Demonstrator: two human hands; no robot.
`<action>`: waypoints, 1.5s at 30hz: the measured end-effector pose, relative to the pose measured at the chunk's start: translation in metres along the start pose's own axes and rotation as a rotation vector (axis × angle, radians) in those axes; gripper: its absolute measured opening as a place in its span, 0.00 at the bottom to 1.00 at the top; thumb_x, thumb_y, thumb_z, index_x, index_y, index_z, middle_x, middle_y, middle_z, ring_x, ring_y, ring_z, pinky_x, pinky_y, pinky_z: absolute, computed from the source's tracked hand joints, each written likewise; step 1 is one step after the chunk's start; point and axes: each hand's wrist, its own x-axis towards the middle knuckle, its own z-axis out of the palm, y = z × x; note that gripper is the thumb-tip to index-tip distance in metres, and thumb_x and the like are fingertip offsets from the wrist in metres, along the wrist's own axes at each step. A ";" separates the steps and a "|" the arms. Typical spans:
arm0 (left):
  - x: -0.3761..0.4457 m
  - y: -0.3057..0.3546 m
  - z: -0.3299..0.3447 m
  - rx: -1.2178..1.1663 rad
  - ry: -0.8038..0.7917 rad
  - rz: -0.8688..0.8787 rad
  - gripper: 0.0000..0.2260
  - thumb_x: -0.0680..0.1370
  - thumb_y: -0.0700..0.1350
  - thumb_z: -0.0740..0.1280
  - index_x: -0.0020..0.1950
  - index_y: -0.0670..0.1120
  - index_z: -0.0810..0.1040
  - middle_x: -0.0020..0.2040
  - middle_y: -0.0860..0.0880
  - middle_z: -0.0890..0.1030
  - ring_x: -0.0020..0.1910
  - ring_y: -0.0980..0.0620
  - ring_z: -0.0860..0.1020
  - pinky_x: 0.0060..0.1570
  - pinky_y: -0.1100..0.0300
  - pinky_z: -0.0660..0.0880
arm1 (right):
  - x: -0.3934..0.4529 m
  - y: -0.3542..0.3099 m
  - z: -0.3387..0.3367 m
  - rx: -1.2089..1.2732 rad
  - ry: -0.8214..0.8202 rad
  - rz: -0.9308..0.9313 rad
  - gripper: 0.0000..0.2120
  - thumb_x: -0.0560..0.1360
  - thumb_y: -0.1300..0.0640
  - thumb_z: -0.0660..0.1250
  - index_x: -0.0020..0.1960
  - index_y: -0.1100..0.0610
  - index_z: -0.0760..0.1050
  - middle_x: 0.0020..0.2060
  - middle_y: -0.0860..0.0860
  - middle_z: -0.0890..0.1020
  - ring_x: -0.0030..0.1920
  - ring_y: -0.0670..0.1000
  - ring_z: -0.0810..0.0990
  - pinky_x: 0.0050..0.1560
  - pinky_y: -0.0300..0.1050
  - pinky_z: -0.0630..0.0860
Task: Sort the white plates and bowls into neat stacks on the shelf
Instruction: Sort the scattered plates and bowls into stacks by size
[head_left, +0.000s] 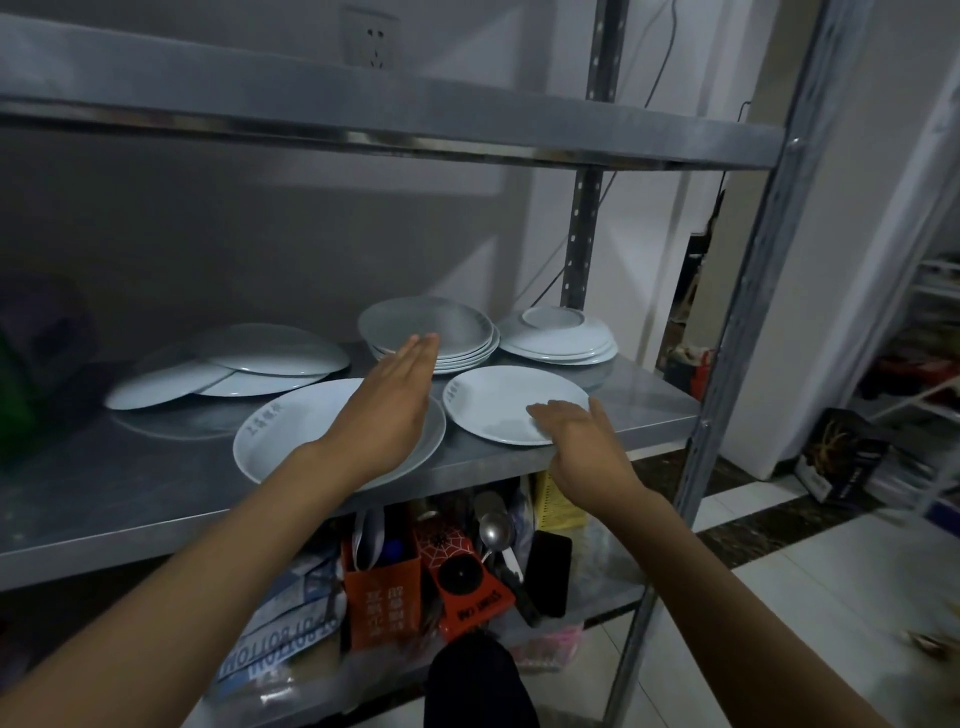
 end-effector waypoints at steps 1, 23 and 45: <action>-0.001 -0.001 0.000 -0.003 0.009 0.001 0.28 0.80 0.34 0.52 0.79 0.44 0.45 0.79 0.45 0.50 0.78 0.51 0.48 0.74 0.60 0.45 | 0.001 -0.004 -0.003 -0.005 0.005 -0.009 0.34 0.72 0.67 0.65 0.75 0.52 0.61 0.73 0.51 0.66 0.75 0.51 0.59 0.76 0.55 0.45; -0.051 -0.128 -0.058 0.159 0.174 -0.281 0.20 0.78 0.38 0.61 0.71 0.42 0.69 0.70 0.43 0.72 0.73 0.42 0.65 0.72 0.45 0.56 | 0.082 -0.165 0.012 0.241 0.226 -0.412 0.35 0.64 0.75 0.58 0.71 0.61 0.67 0.69 0.57 0.72 0.71 0.56 0.67 0.71 0.42 0.56; -0.005 -0.204 -0.027 0.369 -0.187 -0.304 0.26 0.76 0.49 0.65 0.73 0.47 0.65 0.73 0.47 0.68 0.73 0.47 0.63 0.69 0.43 0.61 | 0.115 -0.184 0.040 0.170 0.292 -0.360 0.33 0.60 0.75 0.60 0.65 0.65 0.73 0.61 0.60 0.79 0.62 0.61 0.75 0.65 0.52 0.69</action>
